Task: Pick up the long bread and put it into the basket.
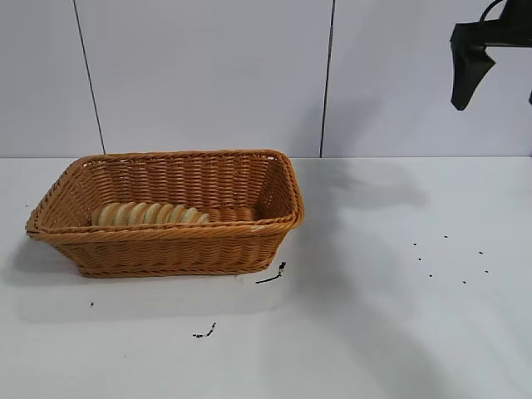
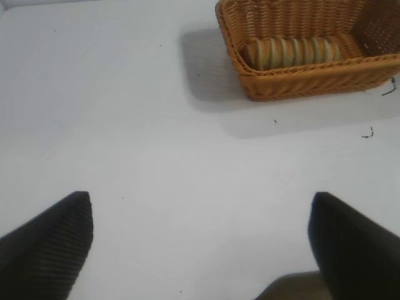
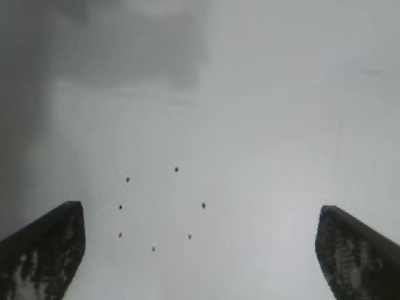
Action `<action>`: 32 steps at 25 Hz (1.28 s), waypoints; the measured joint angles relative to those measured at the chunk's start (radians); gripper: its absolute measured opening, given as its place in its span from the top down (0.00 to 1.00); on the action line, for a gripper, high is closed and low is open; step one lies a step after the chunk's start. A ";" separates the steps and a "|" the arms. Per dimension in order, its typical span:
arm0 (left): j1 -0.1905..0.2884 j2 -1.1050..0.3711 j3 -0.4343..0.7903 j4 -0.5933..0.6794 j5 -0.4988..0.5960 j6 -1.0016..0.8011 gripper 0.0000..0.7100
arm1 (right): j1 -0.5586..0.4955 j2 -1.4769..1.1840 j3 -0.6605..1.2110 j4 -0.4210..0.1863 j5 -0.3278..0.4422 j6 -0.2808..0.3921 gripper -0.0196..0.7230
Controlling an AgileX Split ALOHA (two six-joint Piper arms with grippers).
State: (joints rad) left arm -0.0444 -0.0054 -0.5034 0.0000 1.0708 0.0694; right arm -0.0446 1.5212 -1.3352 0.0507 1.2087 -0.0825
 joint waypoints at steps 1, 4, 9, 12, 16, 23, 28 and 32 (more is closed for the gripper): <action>0.000 0.000 0.000 0.000 0.000 0.000 0.02 | 0.000 -0.057 0.054 0.000 0.000 -0.004 0.04; 0.000 0.000 0.000 0.000 0.000 0.000 0.02 | 0.000 -0.253 0.226 0.000 0.001 -0.006 0.04; 0.000 0.000 0.000 0.000 0.000 0.000 0.02 | 0.000 -0.572 0.483 0.004 -0.012 -0.010 0.04; 0.000 0.000 0.000 0.000 0.000 0.000 0.02 | 0.000 -0.763 0.611 0.007 -0.058 -0.011 0.04; 0.000 0.000 0.000 0.000 0.000 0.000 0.02 | 0.000 -1.019 0.738 0.018 -0.116 -0.013 0.04; 0.000 0.000 0.000 0.000 0.000 0.000 0.02 | 0.000 -1.310 0.838 0.027 -0.159 -0.007 0.04; 0.000 0.000 0.000 0.000 0.000 0.000 0.02 | 0.000 -1.351 0.846 0.030 -0.167 -0.002 0.04; 0.000 0.000 0.000 0.000 0.000 0.000 0.02 | 0.000 -1.351 0.846 0.030 -0.172 0.001 0.04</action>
State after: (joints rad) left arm -0.0444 -0.0054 -0.5034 0.0000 1.0708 0.0694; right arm -0.0446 0.1699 -0.4890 0.0808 1.0367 -0.0819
